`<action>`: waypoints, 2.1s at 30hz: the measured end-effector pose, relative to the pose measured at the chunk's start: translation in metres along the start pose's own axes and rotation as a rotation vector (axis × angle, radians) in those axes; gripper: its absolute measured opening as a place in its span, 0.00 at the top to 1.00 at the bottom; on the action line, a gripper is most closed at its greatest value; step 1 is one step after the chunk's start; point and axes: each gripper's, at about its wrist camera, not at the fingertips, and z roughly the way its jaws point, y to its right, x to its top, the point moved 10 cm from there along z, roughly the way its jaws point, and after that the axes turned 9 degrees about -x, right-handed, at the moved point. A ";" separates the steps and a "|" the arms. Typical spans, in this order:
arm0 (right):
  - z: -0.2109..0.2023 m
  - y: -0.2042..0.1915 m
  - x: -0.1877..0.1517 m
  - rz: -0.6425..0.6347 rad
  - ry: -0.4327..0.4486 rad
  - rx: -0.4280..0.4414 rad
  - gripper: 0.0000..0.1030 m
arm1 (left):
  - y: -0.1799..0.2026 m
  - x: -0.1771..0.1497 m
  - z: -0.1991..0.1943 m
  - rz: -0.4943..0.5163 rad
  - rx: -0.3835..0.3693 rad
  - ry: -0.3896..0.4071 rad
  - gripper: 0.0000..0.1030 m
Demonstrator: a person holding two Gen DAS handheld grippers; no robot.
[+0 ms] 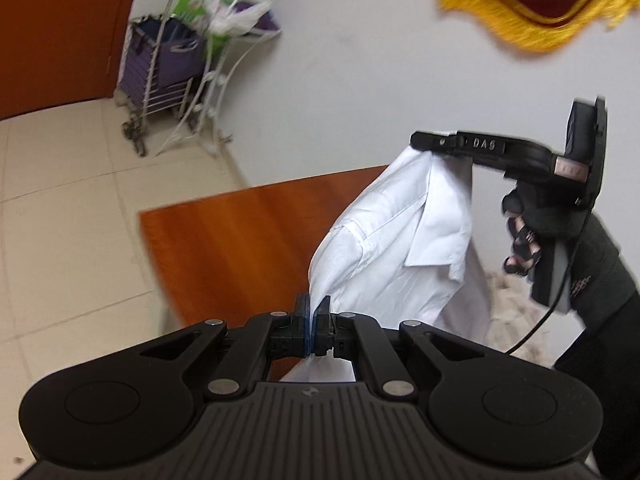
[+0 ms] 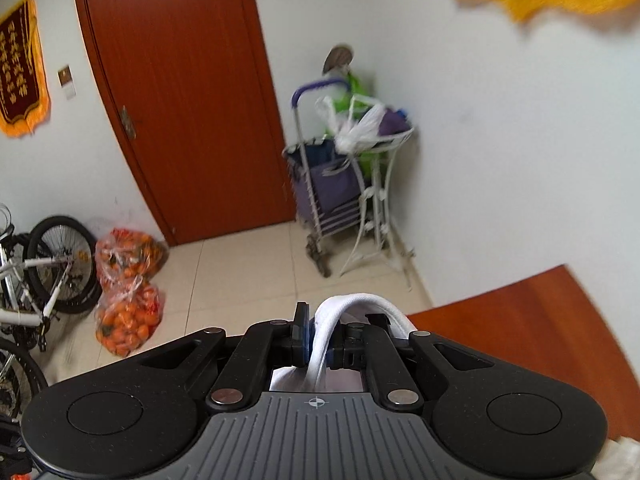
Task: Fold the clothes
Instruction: 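Carry the hanging white shirt with both grippers over the table, then lower the white shirt onto the table and open both grippers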
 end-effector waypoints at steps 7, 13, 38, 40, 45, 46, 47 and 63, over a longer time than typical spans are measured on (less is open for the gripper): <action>0.104 -0.043 0.011 -0.007 -0.113 0.004 0.90 | -0.082 0.033 0.027 0.043 0.086 -0.079 0.96; 0.154 -0.045 0.006 0.036 -0.187 0.017 0.77 | -0.129 0.033 0.057 0.028 0.121 -0.154 0.95; -0.116 0.061 -0.125 0.337 -0.005 -0.126 0.41 | -0.127 0.024 0.029 0.121 0.184 -0.076 0.75; -0.144 0.067 -0.146 0.372 0.001 -0.173 0.41 | -0.120 0.031 0.031 0.145 0.165 -0.065 0.72; -0.215 0.082 -0.203 0.484 0.020 -0.301 0.41 | -0.078 0.027 0.034 0.227 0.097 -0.061 0.69; -0.229 0.086 -0.216 0.508 0.021 -0.329 0.41 | -0.068 0.024 0.036 0.242 0.078 -0.063 0.68; -0.242 0.089 -0.229 0.529 0.020 -0.355 0.41 | -0.059 0.020 0.038 0.256 0.057 -0.066 0.67; -0.350 0.108 -0.430 0.765 -0.085 -0.484 0.41 | 0.053 -0.139 0.030 0.444 -0.148 -0.163 0.50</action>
